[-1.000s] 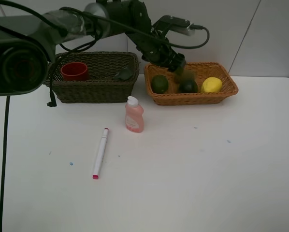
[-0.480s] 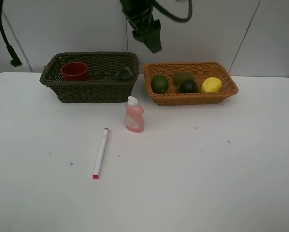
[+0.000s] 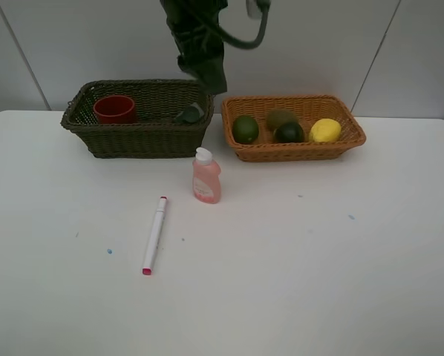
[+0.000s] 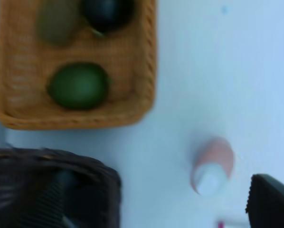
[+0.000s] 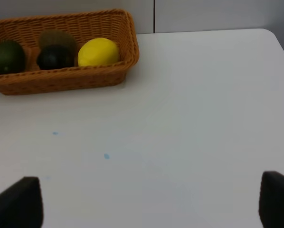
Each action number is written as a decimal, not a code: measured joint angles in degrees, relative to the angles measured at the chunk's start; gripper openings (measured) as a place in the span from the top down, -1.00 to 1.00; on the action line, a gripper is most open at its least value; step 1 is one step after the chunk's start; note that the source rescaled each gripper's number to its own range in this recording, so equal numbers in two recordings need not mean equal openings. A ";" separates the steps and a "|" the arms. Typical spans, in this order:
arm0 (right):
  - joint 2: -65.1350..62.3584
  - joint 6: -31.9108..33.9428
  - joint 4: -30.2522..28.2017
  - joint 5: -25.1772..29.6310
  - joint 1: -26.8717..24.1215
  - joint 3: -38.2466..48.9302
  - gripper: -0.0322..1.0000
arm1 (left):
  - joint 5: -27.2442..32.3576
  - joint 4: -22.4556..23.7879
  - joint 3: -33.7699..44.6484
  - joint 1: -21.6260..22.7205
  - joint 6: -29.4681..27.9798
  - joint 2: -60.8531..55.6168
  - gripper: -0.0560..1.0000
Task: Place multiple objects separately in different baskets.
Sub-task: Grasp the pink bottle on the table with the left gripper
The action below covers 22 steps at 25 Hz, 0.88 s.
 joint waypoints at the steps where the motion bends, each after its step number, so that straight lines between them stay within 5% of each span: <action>1: 0.00 0.00 0.00 0.00 0.00 0.00 -0.98 | 0.00 0.00 2.30 -0.20 1.21 -0.45 -0.99; 10: 0.00 0.00 0.00 0.00 0.00 0.00 -0.98 | 0.30 3.09 14.29 -1.71 12.03 -4.20 -0.99; 22: 0.00 0.00 0.00 0.00 0.00 0.00 -0.98 | -1.82 6.49 16.58 -3.93 21.47 -2.22 -0.99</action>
